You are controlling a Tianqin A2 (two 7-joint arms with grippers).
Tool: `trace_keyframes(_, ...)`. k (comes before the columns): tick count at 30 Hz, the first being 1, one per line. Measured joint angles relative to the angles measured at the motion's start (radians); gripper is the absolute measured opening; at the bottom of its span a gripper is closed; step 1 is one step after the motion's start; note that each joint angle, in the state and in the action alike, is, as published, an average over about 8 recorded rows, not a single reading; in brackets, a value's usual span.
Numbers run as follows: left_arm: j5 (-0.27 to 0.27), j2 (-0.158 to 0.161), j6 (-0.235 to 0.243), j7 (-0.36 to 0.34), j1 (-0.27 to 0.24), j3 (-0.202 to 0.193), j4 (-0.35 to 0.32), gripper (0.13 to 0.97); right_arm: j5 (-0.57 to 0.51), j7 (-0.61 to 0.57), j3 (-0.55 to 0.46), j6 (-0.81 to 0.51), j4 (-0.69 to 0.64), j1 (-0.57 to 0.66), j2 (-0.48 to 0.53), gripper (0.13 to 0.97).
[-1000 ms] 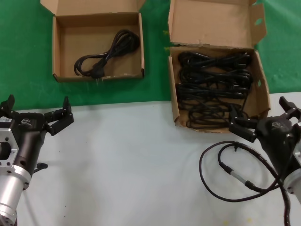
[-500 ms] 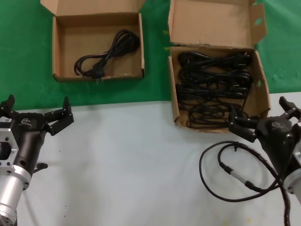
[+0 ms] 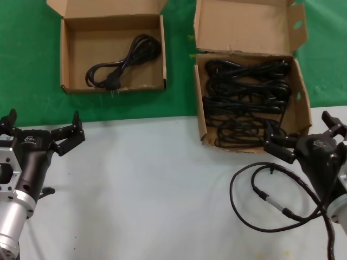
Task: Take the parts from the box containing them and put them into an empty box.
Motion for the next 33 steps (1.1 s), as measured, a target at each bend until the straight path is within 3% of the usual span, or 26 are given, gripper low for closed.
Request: trace_keyframes(33,0.0,0.0,0.0,0.0,0.0,0.0,0.0,0.966,0.0,0.0,0.0,0.0,0.0,0.0,0.0,0.966)
